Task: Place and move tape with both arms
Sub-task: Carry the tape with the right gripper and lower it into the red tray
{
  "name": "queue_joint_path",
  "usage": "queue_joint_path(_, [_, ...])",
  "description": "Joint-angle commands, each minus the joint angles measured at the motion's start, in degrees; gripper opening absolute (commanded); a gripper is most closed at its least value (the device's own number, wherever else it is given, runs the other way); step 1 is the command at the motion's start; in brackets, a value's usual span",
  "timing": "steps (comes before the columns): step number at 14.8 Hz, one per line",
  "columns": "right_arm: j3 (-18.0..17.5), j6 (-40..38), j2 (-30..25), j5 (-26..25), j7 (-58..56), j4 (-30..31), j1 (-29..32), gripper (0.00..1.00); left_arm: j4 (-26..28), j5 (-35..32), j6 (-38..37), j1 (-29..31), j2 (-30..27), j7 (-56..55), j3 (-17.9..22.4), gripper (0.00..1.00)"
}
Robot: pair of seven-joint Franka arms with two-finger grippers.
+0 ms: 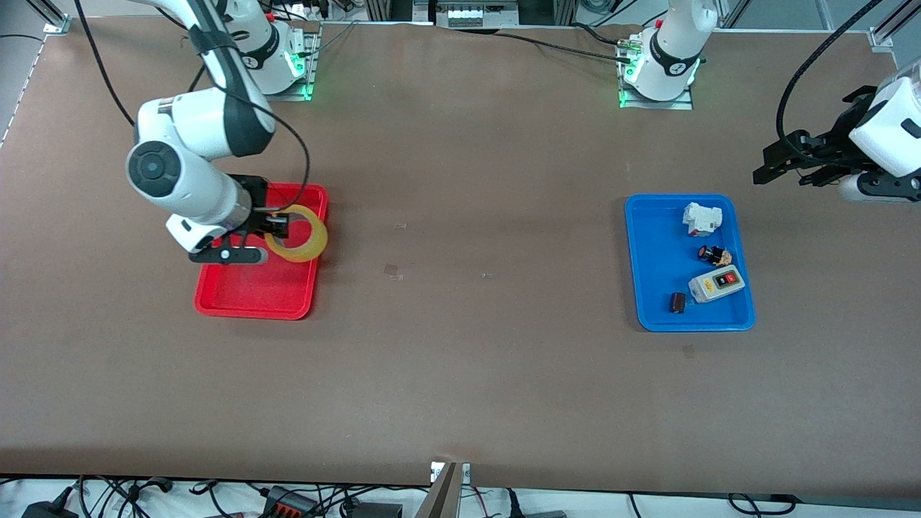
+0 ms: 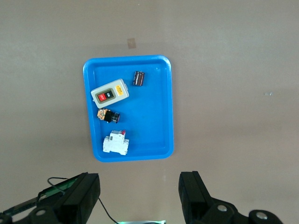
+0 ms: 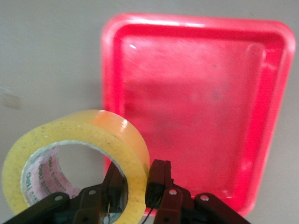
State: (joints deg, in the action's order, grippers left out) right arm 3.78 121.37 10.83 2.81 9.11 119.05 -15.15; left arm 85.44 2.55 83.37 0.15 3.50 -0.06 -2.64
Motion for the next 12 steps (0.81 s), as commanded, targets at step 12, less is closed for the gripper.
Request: queue_joint_path(12, [-0.9, 20.8, 5.3, 0.0, -16.4, 11.8, 10.6, 0.09, 0.7, -5.4, 3.3, 1.3, 2.0, 9.6, -1.1, 1.00])
